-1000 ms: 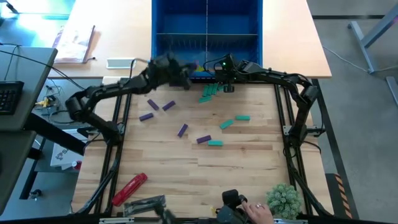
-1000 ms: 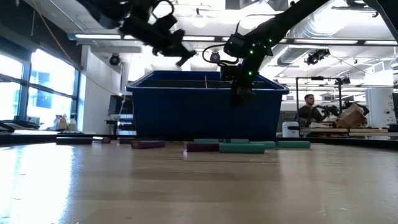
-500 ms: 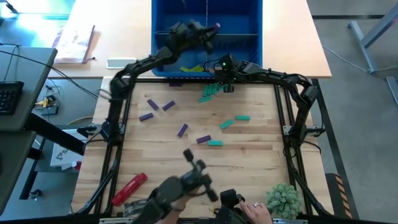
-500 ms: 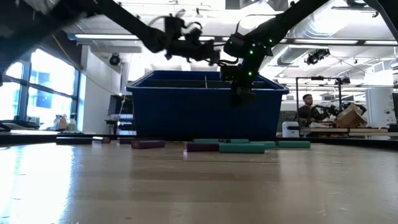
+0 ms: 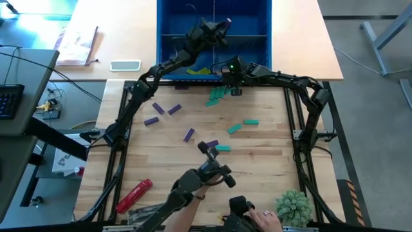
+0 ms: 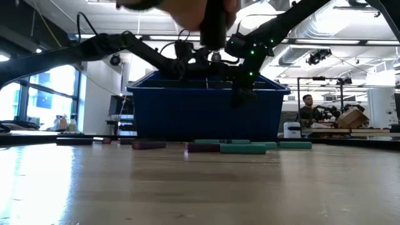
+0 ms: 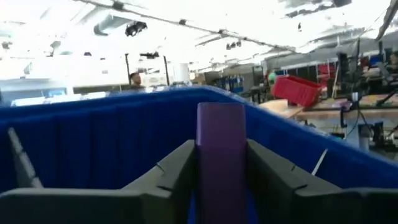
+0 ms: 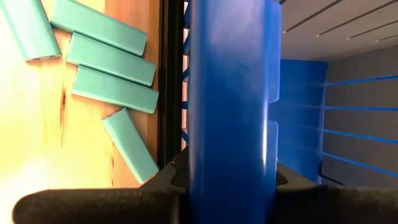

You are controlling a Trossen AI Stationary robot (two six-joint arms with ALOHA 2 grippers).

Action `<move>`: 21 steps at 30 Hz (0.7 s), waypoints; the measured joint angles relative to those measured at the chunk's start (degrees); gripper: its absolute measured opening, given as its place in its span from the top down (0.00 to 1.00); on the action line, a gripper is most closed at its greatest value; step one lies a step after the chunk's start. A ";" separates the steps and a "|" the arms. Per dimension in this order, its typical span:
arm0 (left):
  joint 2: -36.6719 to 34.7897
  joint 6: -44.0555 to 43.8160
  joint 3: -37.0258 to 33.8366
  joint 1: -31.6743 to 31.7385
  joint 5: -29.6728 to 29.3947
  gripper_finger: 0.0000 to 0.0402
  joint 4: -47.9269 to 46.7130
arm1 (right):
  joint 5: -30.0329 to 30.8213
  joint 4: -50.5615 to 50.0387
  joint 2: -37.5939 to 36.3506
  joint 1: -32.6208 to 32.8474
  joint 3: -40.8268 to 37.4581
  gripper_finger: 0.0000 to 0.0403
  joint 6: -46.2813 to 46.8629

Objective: Sort blocks

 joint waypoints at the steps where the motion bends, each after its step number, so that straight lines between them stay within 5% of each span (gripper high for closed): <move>1: -0.05 -0.08 0.09 -0.03 -0.03 0.68 -0.57 | 0.00 -0.06 0.00 0.00 0.02 0.85 0.05; 12: -1.06 -0.75 1.92 0.01 -0.06 0.62 -11.48 | -0.09 -0.65 0.02 0.00 0.11 0.85 0.74; 21: -14.13 10.60 1.89 -2.06 2.04 0.62 -28.07 | -0.07 -1.13 0.02 0.00 0.11 0.85 0.91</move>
